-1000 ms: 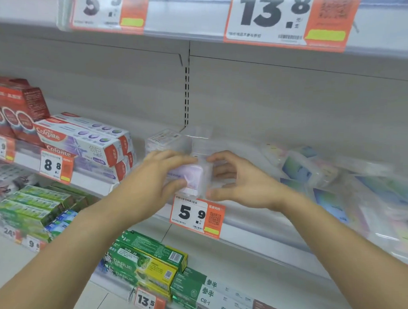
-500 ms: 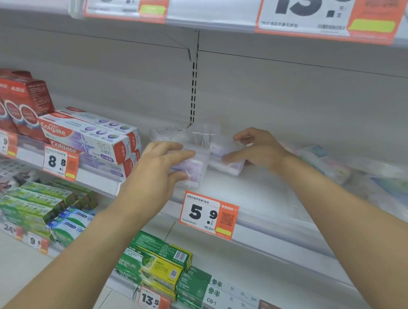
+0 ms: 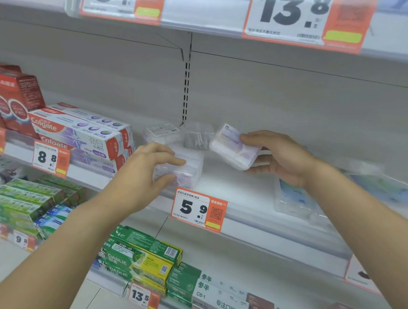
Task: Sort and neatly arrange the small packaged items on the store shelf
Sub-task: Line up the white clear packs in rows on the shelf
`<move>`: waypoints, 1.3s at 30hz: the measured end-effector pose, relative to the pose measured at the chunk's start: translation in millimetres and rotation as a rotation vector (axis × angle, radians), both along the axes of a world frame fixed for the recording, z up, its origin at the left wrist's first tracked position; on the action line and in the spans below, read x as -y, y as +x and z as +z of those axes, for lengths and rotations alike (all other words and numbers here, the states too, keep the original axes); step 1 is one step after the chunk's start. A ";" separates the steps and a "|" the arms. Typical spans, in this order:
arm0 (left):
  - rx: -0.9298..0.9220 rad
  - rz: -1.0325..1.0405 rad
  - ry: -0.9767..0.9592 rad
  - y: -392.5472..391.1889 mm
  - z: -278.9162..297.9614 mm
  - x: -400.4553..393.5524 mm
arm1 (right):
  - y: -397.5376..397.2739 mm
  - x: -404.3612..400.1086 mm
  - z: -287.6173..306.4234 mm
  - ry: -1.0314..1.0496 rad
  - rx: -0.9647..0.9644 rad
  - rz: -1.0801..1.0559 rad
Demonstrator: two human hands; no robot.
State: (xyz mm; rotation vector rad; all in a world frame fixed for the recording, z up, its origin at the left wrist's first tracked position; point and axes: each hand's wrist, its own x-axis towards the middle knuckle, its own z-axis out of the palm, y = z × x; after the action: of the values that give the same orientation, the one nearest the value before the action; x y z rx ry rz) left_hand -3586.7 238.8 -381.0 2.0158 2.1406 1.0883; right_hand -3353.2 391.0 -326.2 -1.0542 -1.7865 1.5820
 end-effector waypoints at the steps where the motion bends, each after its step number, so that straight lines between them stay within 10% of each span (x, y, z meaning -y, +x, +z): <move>1: -0.011 -0.012 -0.013 0.3 1.2 0.8 | 0.8 3.4 -2.3 0.011 0.011 -0.006; 8: -0.016 -0.042 -0.015 5.4 -0.6 2.6 | 6.0 26.7 -20.9 0.363 0.364 0.167; 32: -0.022 -0.124 -0.071 12.0 7.4 2.1 | 2.5 20.4 -9.2 0.358 0.564 0.290; 39: 0.079 0.104 0.126 -6.1 44.2 -40.1 | -36.3 -28.1 0.8 0.402 0.309 -0.142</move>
State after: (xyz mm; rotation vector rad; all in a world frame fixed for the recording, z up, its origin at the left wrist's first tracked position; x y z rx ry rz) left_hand -3592.9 278.9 -336.8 1.8926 2.2120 1.3255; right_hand -3389.4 419.1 -325.4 -1.2377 -2.0656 0.9571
